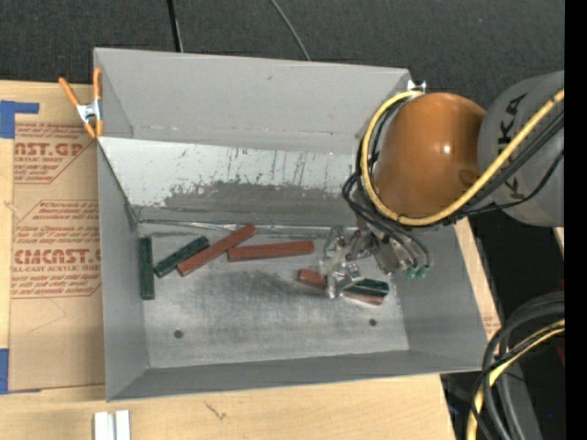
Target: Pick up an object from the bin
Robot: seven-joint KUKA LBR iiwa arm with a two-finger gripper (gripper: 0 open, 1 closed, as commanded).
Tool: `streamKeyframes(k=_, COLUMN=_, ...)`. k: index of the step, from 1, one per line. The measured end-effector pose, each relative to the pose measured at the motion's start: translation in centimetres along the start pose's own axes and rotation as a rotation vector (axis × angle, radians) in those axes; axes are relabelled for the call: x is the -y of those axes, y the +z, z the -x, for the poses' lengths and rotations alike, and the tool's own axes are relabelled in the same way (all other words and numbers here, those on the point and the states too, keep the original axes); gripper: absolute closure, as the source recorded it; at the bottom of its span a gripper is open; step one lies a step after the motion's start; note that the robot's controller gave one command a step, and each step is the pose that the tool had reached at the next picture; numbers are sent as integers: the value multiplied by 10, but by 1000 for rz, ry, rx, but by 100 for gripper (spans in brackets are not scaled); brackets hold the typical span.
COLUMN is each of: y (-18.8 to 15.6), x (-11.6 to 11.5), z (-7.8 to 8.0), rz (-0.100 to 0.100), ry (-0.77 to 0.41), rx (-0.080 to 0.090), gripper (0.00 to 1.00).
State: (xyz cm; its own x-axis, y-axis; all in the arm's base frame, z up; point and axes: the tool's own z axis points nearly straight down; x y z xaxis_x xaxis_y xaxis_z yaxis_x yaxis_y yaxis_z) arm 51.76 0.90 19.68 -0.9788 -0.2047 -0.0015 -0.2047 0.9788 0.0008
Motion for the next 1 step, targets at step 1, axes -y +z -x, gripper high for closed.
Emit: streamKeyframes(k=1, y=-114, x=12, z=21, rz=0, ry=-566, rx=2, gripper=100)
